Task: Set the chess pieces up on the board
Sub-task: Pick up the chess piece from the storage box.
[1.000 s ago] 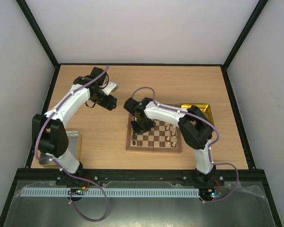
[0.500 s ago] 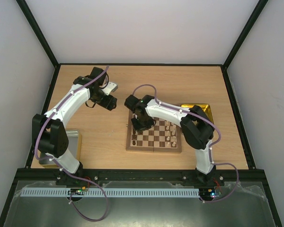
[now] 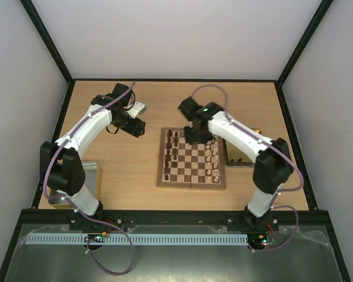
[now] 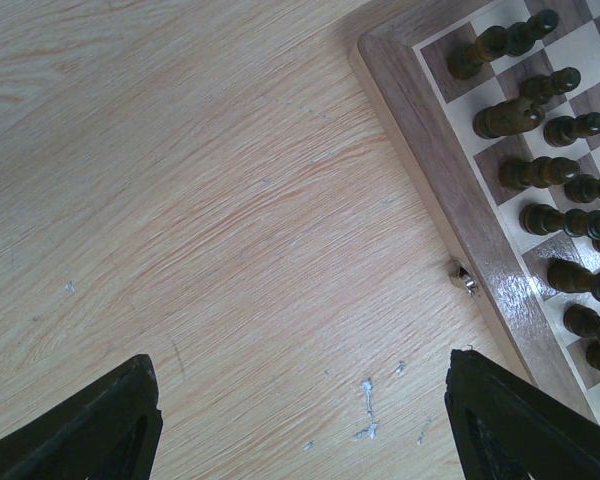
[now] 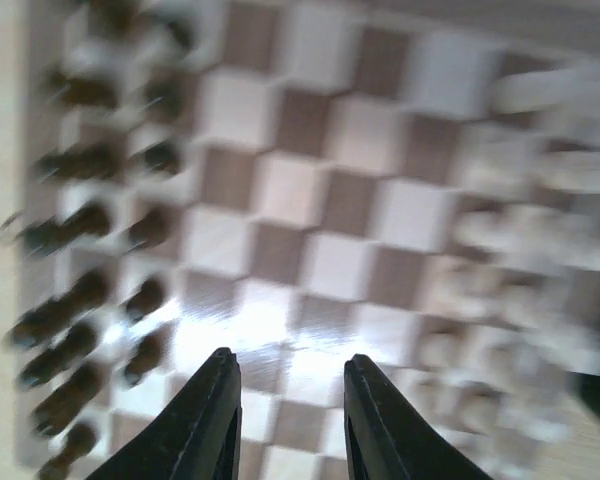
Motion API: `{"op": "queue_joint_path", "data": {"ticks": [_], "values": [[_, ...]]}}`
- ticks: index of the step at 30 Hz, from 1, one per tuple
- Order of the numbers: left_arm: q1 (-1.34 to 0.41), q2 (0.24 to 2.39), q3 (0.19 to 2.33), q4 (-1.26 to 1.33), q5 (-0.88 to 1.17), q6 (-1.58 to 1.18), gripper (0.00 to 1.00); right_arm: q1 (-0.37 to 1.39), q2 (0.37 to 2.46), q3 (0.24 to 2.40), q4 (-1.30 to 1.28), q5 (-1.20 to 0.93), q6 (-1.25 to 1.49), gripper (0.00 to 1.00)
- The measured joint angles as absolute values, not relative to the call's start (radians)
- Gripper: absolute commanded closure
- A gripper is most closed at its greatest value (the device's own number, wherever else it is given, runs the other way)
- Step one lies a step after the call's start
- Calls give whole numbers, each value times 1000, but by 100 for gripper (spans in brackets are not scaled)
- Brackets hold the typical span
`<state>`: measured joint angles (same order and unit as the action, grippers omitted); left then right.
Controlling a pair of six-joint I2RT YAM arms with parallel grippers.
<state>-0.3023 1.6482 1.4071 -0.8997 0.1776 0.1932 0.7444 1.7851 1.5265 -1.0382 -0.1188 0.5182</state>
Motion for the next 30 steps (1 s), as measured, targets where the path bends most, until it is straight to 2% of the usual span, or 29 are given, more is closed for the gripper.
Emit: {"op": "queue_joint_path", "data": {"ticks": [9, 12, 21, 30], "values": [[-305, 1663, 1428, -904, 185, 193, 22, 303, 1605, 1370, -1058, 12, 578, 72], [-306, 1672, 1429, -904, 188, 193, 22, 220, 1583, 1327, -1057, 17, 588, 73], [-314, 1738, 1441, -906, 210, 193, 22, 68, 1551, 1217, -1037, -16, 607, 73], [-323, 1798, 1441, -908, 237, 190, 22, 39, 1557, 1155, -991, -91, 609, 73]]}}
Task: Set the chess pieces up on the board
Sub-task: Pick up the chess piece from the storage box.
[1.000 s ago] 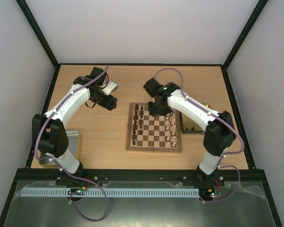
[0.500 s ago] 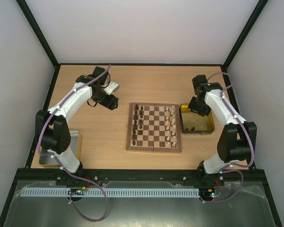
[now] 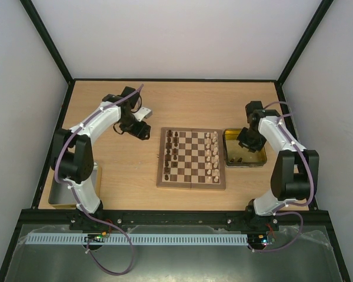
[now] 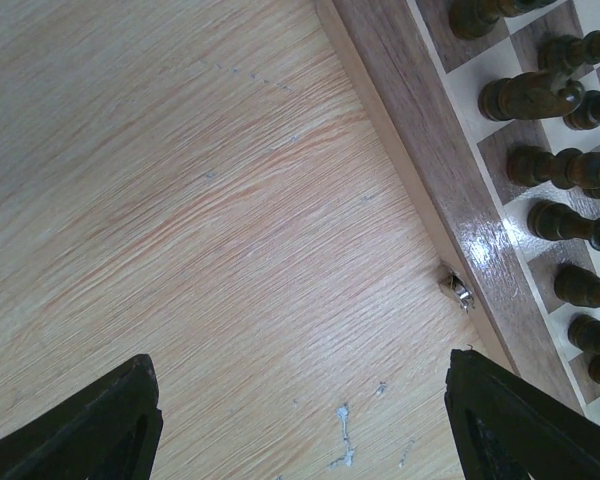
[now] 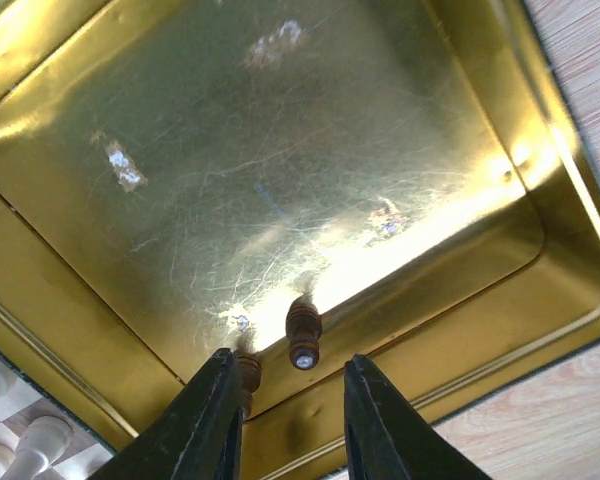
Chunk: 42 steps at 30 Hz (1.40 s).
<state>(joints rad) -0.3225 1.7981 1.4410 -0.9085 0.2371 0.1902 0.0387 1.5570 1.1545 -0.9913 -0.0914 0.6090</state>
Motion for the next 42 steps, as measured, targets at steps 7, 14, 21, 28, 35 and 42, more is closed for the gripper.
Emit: {"op": "queue_joint_path", "data": {"ticks": [7, 14, 21, 28, 35, 42], "values": [[-327, 1834, 1449, -913, 252, 190, 22, 39, 1605, 1095, -945, -144, 599, 73], [-332, 1849, 1469, -916, 259, 189, 22, 39, 1646, 1077, -909, -156, 586, 73], [-334, 1864, 1489, -926, 261, 190, 23, 38, 1677, 1056, -885, -156, 575, 73], [-334, 1883, 1493, -930, 261, 190, 23, 30, 1696, 1053, -869, -156, 565, 78], [-334, 1887, 1496, -933, 260, 190, 23, 28, 1729, 1053, -858, -163, 564, 81], [-334, 1901, 1501, -934, 260, 190, 23, 27, 1743, 1053, -852, -174, 560, 86]]}}
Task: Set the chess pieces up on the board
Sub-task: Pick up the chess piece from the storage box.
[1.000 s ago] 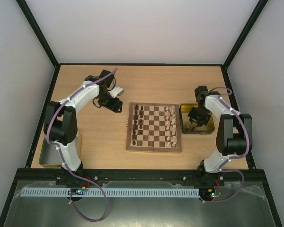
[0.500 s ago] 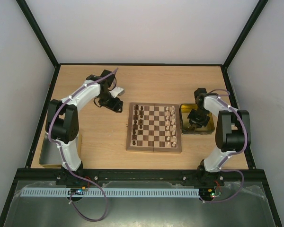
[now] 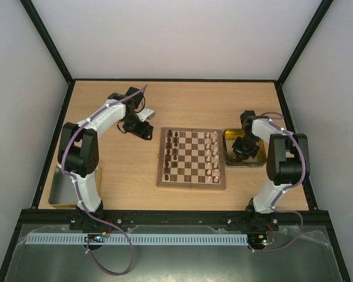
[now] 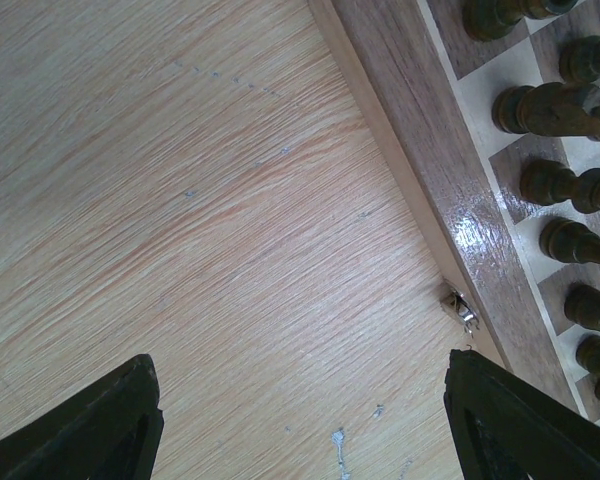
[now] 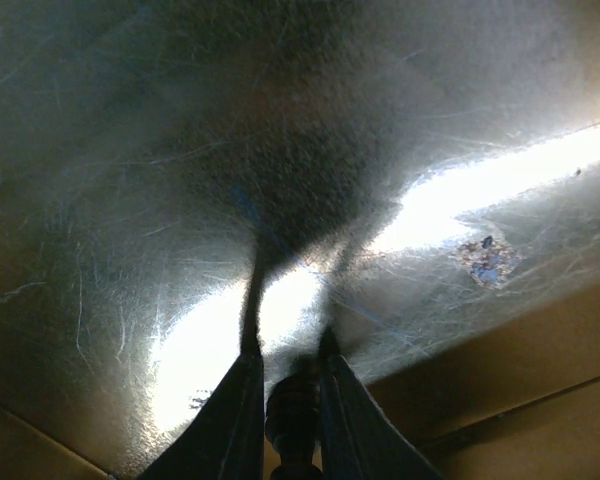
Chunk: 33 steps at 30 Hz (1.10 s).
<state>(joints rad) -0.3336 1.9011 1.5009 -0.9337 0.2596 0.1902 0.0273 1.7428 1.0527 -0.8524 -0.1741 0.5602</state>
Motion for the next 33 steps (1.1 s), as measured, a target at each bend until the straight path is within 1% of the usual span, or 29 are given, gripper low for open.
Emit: {"op": "queue_joint_path", "data": {"ticks": [6, 22, 28, 33], "values": [[-334, 1901, 1501, -934, 258, 190, 23, 27, 1743, 1054, -852, -174, 561, 90], [-334, 1900, 1501, -933, 241, 190, 23, 27, 1741, 1059, -853, -149, 561, 92], [-334, 1898, 1501, -933, 233, 190, 23, 27, 1740, 1073, -859, -126, 561, 94], [-334, 1898, 1501, -933, 228, 190, 23, 27, 1708, 1098, -869, -104, 561, 94]]}}
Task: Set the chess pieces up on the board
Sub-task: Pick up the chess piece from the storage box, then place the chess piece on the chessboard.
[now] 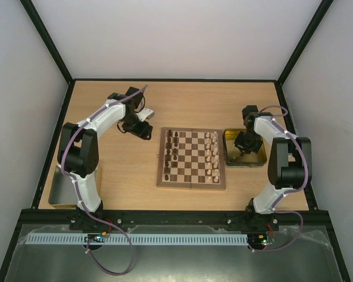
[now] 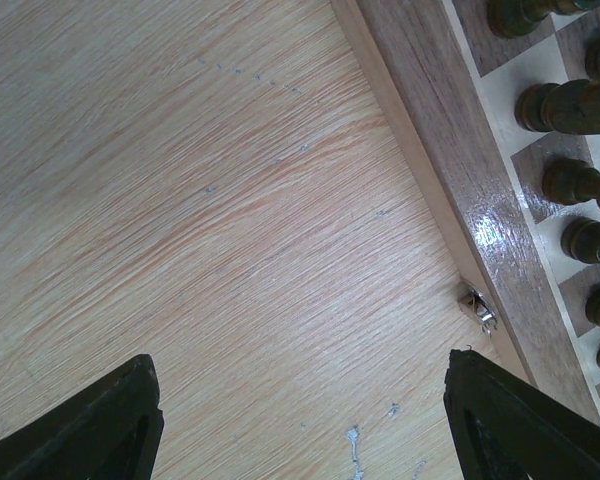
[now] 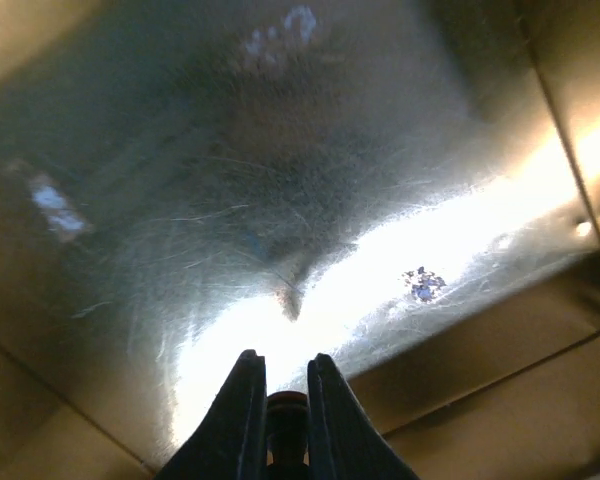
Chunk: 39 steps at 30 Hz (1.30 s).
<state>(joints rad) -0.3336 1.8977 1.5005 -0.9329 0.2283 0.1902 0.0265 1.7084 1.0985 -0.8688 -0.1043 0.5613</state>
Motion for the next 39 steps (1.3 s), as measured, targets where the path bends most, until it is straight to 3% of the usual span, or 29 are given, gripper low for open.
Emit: {"op": "queue_joint_path", "data": {"ticks": [22, 39], "values": [[-337, 1821, 1466, -923, 192, 191, 22, 204, 1370, 1170, -1027, -104, 599, 91], [-337, 1739, 1409, -909, 152, 194, 22, 530, 1464, 1290, -1095, -219, 614, 91]]}}
